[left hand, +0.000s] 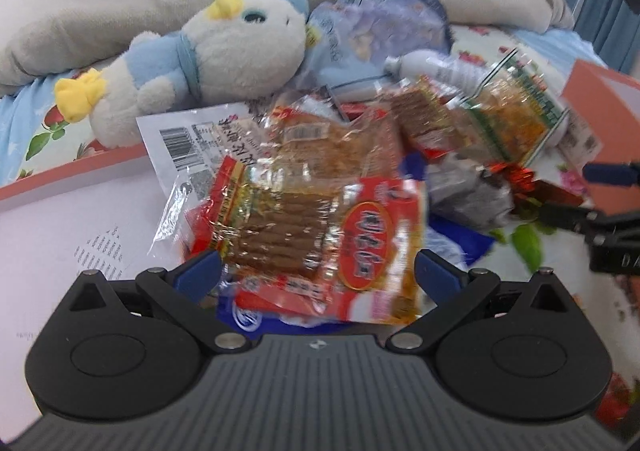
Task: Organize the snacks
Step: 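Move both tools down toward the snack pile, then grasp a spicy strip packet with the left tool while the right tool grasps a small red packet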
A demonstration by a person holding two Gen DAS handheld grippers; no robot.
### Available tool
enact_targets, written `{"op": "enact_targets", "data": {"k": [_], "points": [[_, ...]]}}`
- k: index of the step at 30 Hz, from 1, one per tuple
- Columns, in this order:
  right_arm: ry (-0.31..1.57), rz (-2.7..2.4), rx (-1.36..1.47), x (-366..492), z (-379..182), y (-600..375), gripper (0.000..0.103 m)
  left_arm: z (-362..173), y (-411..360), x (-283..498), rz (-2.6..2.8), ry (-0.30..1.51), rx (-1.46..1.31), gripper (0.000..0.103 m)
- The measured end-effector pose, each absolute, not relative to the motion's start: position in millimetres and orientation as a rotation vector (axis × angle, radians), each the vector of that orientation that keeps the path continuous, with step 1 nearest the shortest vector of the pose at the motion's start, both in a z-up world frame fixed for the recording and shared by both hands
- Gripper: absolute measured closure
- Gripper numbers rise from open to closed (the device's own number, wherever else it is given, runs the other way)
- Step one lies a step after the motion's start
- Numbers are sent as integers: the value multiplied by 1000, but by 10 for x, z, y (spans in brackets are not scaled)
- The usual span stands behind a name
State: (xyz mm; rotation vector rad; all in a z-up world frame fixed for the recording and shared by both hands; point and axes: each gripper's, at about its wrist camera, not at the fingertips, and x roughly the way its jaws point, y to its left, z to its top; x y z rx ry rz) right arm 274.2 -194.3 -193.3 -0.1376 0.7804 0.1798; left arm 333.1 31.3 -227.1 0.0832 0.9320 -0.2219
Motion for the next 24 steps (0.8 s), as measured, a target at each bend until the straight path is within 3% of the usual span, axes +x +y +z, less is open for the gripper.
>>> {"op": "enact_targets", "data": {"k": [3,5,10,15,17,19,24], "points": [[819,179,-228,2900,-2036,-1912,23,-2376,350,3430,-286,957,109,0],[851,211,-229,2978,-2094,-1922,30,-2404,375,3463,-315,944,128,0],[839,274,-261,3035,-2205,-1840,37,-2437,421,3572,-356,930,115,0],[788,328,-316,3059,-2252,-1684,37,-2448,435,3577,-379,893,108,0],[785,350,-296,3074,-2272,-1660,48,-2463,449,3594,-367,887,77,0],[786,355,-282,3093,-2270,-1646,51,-2475,436,3618,-364,895,58,0],[802,357,-259,3087,-2286,-1672,71,-2522,475,3672,-348,904,-14,0]]}}
